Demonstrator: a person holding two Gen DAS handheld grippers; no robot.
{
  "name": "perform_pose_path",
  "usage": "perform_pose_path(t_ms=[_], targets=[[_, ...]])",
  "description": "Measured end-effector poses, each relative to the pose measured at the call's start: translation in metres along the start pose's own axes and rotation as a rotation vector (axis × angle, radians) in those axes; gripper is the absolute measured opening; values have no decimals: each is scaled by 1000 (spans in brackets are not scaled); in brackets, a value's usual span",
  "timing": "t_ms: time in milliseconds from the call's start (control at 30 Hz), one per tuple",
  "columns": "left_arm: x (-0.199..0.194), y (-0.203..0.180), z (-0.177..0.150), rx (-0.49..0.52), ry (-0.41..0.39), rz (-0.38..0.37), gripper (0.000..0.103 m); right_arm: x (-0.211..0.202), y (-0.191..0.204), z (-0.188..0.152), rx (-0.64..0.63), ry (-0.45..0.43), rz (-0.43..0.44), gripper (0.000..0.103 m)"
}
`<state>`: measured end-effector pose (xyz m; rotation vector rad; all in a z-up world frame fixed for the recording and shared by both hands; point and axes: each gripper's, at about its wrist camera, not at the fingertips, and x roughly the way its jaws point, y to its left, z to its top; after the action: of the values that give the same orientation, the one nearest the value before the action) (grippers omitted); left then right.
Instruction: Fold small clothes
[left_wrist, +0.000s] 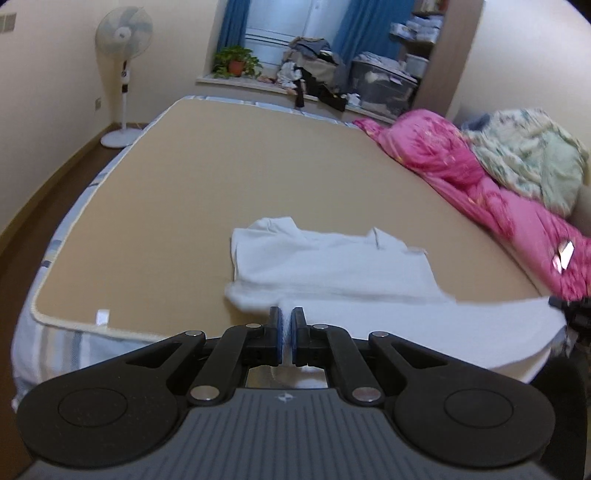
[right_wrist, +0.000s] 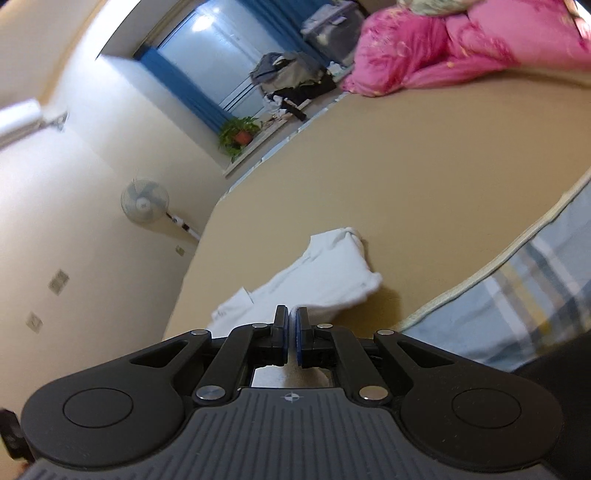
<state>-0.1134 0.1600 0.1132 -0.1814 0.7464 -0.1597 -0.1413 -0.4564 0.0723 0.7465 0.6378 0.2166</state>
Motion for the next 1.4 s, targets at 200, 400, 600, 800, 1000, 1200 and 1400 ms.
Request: perform_pose_path(t_ms=[200,400,600,800,1000,1200,1400], targets=[[136,32,63,-82,69,64,5,121,-22,55,5,46,-76,3],[274,51,107,-100,184,142,5,264,-46,97,-32,126,-247,3],[325,72,88,-143,243,185,5,330,-57,91,-43,193,-346,3],[331,77,94,-160,234,183,11,346,-60,89,-68,208,-376,3],[309,108,101,-241,156,226,22,334,-62,101,-86,90,-451,7],[297,128,87,-229,251,207,26,309,-67,103,-149,113,-399,25],[309,99,77,-85,323,69,40,314,-62,77,-323,347,-370,33]])
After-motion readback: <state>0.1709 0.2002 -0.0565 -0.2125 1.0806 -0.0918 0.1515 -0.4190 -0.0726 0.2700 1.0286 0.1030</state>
